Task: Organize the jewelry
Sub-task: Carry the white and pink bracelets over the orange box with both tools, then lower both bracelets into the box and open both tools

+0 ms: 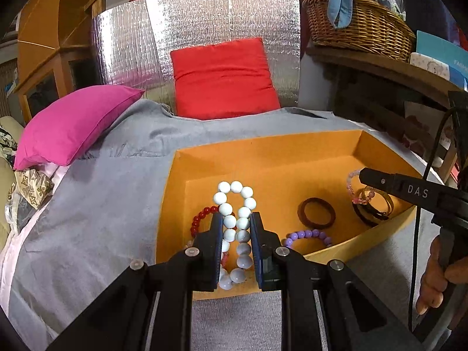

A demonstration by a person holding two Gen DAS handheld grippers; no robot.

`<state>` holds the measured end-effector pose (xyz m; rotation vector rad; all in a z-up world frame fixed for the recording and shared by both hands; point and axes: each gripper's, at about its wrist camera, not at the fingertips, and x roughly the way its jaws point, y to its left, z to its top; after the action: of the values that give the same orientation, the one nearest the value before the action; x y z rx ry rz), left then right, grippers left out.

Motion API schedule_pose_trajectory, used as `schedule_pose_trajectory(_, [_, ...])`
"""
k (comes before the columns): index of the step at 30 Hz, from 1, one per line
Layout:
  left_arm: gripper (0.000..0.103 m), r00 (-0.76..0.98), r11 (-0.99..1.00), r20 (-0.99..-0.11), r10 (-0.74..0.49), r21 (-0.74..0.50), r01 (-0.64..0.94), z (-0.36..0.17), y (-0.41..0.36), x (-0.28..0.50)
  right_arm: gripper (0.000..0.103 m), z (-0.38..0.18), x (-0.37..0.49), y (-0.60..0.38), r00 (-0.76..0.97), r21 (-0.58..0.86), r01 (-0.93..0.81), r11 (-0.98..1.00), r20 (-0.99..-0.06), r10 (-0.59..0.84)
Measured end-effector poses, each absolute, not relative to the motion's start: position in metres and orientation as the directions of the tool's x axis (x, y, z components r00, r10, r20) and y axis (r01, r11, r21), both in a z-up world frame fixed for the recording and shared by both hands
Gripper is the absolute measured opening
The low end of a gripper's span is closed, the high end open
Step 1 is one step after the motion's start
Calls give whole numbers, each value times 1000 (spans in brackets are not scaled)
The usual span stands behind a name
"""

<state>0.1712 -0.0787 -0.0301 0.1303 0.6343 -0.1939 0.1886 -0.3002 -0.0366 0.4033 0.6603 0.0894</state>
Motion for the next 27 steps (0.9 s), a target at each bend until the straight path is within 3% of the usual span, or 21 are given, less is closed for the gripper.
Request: schedule_pose_trajectory(27, [19,755,977,-644,-126,49,205,-37,-80,177,9,-38,191,-300,775,381,57,923,-600,200])
